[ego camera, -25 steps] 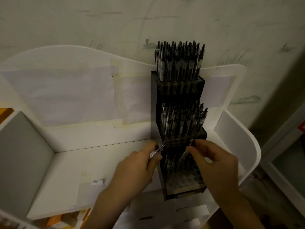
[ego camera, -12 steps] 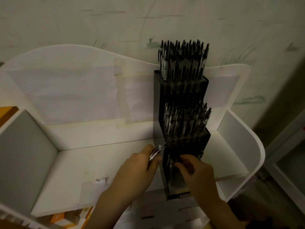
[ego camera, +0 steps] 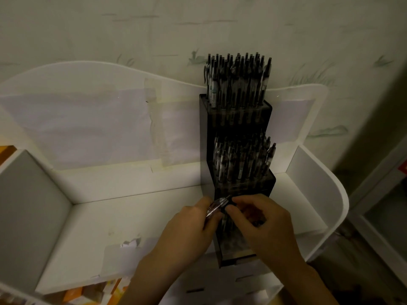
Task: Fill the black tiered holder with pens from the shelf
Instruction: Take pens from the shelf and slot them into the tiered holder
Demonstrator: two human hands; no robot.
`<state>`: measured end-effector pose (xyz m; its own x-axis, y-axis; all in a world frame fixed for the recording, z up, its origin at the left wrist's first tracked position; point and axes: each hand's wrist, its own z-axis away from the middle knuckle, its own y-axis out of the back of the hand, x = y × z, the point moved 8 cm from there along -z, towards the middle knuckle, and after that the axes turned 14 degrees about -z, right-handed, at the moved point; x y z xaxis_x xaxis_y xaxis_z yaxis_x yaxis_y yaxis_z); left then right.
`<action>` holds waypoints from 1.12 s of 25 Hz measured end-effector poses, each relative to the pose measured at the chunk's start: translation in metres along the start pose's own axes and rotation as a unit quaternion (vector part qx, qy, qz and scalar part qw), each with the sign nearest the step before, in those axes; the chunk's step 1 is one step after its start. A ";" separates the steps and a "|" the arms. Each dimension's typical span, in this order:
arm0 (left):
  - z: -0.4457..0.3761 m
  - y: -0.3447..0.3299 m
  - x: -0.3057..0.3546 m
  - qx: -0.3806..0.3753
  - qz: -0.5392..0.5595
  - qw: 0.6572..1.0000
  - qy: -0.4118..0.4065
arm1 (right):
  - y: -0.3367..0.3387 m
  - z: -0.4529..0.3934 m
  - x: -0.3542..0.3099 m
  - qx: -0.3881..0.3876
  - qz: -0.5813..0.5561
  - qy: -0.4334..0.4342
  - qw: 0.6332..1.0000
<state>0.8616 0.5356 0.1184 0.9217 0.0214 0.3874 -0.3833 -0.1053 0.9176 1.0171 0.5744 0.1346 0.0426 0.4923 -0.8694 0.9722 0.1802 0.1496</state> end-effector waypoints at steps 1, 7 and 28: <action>-0.001 -0.001 0.004 0.000 -0.002 1.000 -0.006 | -0.005 -0.002 -0.002 -0.012 -0.013 -0.020 1.000; -0.003 -0.001 0.017 0.022 0.013 0.999 -0.020 | -0.001 -0.012 0.003 0.000 -0.149 -0.153 0.977; 0.032 0.019 0.025 0.110 -0.090 0.982 0.124 | 0.016 -0.009 0.060 -0.122 0.106 0.001 0.987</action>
<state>0.8796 0.5028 0.1426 0.9201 0.2975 0.2546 -0.1675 -0.2887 0.9426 1.0328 0.6150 0.0889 0.2381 0.5429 -0.8053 0.8574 0.2720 0.4369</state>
